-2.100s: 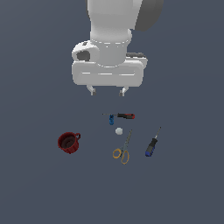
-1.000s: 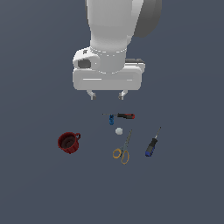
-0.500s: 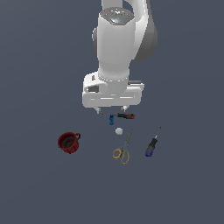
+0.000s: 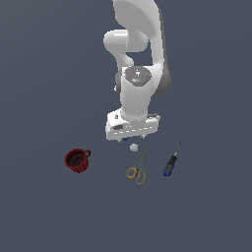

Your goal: Pick up a designated object from a clutter of objects.

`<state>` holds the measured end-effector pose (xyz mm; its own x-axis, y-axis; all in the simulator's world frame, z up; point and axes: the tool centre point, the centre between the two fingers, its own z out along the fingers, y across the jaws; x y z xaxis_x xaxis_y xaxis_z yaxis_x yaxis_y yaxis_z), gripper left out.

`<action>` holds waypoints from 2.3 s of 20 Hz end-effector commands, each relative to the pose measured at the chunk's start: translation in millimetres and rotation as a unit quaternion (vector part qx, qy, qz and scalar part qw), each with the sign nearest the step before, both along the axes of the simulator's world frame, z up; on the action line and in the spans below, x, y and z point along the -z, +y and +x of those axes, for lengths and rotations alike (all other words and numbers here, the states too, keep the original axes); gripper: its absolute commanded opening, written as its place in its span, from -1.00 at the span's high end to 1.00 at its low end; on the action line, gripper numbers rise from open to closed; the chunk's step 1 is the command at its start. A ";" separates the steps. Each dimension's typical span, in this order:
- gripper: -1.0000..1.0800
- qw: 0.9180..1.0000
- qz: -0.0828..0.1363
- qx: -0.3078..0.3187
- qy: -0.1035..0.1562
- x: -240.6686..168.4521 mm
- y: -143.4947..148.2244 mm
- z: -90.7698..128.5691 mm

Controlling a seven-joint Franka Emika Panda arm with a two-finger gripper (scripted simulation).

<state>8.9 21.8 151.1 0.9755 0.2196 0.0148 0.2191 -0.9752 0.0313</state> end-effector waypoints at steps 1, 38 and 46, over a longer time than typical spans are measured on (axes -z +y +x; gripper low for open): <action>-0.92 1.000 0.003 -0.011 0.003 23.8 5.7 -6.5; 1.00 0.999 0.013 -0.038 0.011 130.2 20.2 -29.0; 1.00 0.999 0.013 -0.038 0.011 129.8 20.1 -28.8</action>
